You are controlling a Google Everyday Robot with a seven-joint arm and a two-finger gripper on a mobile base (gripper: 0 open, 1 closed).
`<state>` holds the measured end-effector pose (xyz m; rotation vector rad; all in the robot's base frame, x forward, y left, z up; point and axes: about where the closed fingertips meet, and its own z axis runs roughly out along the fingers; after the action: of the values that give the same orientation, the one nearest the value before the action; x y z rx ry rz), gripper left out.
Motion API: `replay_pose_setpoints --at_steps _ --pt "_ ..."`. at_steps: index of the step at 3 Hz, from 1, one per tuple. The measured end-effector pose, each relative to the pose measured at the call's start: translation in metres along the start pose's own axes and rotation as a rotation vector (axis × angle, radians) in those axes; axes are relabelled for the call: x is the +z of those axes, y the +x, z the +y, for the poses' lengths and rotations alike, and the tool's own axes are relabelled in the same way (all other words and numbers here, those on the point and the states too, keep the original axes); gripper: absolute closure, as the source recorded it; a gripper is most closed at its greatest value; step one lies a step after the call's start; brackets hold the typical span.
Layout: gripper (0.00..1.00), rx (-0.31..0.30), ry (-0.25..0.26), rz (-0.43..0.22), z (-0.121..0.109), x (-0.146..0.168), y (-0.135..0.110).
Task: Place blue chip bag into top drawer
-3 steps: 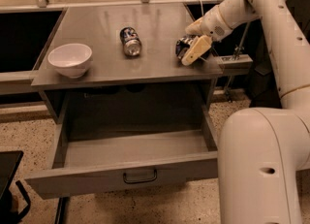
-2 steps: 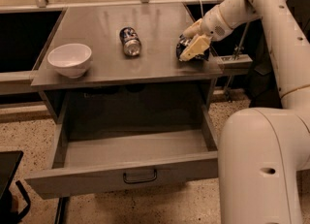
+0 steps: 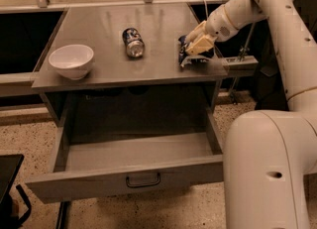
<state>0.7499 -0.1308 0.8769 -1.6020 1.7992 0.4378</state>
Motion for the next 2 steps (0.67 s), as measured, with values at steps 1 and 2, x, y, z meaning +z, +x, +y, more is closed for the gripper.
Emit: replay_pose_setpoints --at_steps 1,2 --pt "1.0 0.0 0.0 0.0 0.0 0.0 0.0" --pt "1.0 -0.045 -0.002 0.014 0.012 -0.015 -0.01"
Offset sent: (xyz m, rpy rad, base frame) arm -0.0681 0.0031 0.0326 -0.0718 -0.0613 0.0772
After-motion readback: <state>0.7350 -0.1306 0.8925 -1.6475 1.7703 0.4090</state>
